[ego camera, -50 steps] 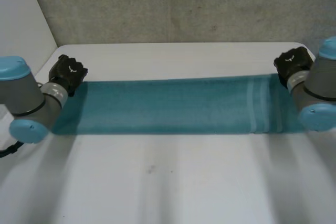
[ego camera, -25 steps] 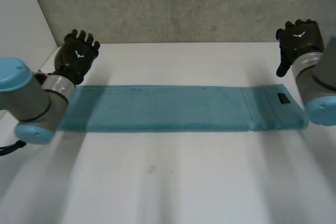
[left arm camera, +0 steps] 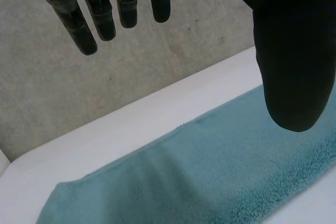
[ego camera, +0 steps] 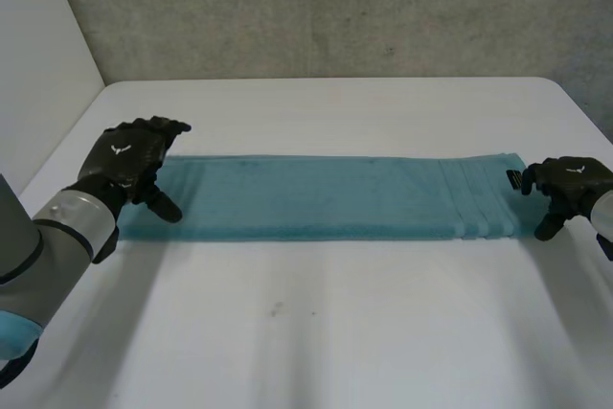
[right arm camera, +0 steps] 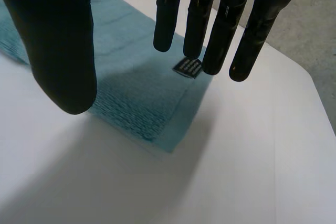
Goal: Fold the laundry
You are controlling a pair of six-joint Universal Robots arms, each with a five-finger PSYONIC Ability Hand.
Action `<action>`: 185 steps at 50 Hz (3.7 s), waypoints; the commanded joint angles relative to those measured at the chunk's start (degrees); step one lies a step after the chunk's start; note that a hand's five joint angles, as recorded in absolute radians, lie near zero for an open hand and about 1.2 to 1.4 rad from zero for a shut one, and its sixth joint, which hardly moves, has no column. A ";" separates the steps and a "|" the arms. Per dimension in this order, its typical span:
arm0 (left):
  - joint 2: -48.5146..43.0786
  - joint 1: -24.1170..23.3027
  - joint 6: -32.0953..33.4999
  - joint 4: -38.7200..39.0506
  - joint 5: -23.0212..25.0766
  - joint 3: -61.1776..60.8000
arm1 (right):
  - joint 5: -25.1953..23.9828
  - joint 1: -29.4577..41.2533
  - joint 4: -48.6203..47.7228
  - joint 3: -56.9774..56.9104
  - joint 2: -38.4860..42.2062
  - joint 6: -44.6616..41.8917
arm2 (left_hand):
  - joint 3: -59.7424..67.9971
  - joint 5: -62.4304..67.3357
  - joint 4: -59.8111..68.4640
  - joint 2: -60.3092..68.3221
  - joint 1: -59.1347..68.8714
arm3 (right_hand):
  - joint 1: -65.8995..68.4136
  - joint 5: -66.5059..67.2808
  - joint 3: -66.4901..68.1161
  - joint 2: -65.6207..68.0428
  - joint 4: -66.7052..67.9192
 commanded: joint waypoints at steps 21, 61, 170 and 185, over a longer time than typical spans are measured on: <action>-1.11 -0.09 0.81 4.62 -1.59 -2.60 | 0.55 -1.27 -8.78 -2.98 8.57 -0.70 | -0.17 -0.63 0.31 0.40 1.09 | 52.30 48.77 47.25 47.23 47.40; -0.05 0.44 0.73 4.62 -2.47 -3.22 | 4.70 41.66 -16.76 -25.30 11.45 -7.91 | -0.34 -0.80 0.15 0.23 0.92 | 52.30 48.77 47.25 47.23 47.40; -15.69 -17.75 -2.43 -8.73 -9.33 24.72 | 12.86 39.34 0.35 -23.90 6.38 24.08 | 0.50 0.04 0.98 1.07 1.76 | -17.70 -21.23 -22.75 -22.77 -22.60; -25.63 -19.07 -3.58 -15.51 -16.89 26.84 | 7.31 34.24 5.89 -26.18 17.36 24.79 | 2.18 1.73 2.67 2.76 3.45 | -17.70 -21.23 -22.75 -22.77 -22.60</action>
